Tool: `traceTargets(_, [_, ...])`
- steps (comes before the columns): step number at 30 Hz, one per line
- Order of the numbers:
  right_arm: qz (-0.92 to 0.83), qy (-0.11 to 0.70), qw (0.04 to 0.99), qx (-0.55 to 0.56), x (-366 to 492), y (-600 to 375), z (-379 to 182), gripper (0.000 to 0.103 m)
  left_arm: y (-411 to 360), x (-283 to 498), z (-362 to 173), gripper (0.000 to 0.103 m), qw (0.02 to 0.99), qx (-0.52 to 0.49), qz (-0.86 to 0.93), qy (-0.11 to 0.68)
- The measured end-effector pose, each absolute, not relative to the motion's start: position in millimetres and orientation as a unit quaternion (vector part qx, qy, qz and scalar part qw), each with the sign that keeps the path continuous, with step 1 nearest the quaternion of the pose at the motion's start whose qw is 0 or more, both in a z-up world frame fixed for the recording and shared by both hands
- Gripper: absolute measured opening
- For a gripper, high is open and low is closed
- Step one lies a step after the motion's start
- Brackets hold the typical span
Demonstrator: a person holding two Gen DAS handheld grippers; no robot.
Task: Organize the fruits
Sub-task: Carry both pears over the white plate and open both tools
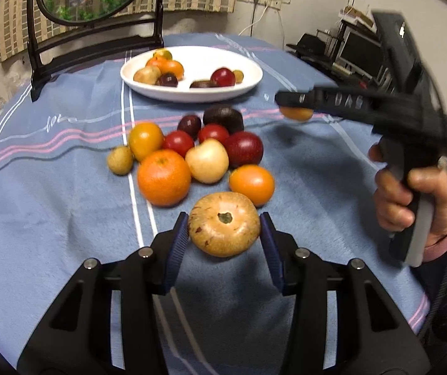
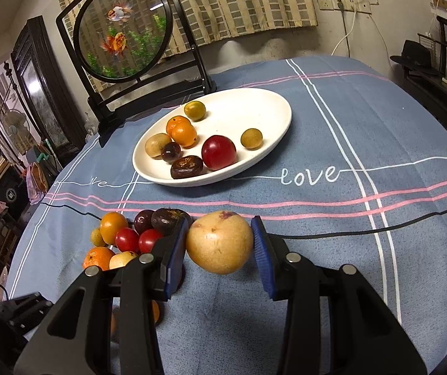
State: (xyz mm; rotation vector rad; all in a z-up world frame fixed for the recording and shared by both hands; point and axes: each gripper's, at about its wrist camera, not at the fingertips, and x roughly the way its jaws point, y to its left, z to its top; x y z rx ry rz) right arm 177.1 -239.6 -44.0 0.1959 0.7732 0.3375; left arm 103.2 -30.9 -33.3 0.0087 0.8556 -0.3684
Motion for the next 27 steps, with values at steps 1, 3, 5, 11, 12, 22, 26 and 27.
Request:
traceTargets(1, [0.164, 0.374, 0.908, 0.092, 177, -239, -44, 0.042, -29, 105, -29, 0.047, 0.894, 0.003, -0.180, 0.410])
traceTargets(3, [0.166, 0.373, 0.908, 0.091, 176, -239, -44, 0.042, -25, 113, -17, 0.047, 0.895, 0.007, -0.187, 0.404])
traceTargets(5, [0.170, 0.364, 0.911, 0.093, 174, -240, -39, 0.042, -21, 126, 0, 0.047, 0.898, 0.019, -0.190, 0.395])
traceTargets(11, [0.178, 0.304, 0.933, 0.077, 187, -238, -2, 0.042, -12, 191, 48, 0.047, 0.914, 0.005, -0.179, 0.365])
traceTargets(12, [0.179, 0.294, 0.936, 0.076, 195, -238, 6, 0.042, -10, 209, 54, 0.047, 0.918, -0.001, -0.168, 0.358])
traceTargets(22, [0.165, 0.311, 0.935, 0.047, 296, -215, -10, 0.042, -21, 340, 14, 0.047, 0.906, -0.029, -0.127, 0.403])
traceTargets(26, [0.174, 0.333, 0.926, 0.037, 312, -203, -30, 0.042, -28, 350, -8, 0.047, 0.902, -0.017, -0.123, 0.413])
traceTargets(27, [0.175, 0.337, 0.924, 0.035, 315, -202, -34, 0.042, -28, 350, -11, 0.047, 0.902, -0.014, -0.122, 0.413])
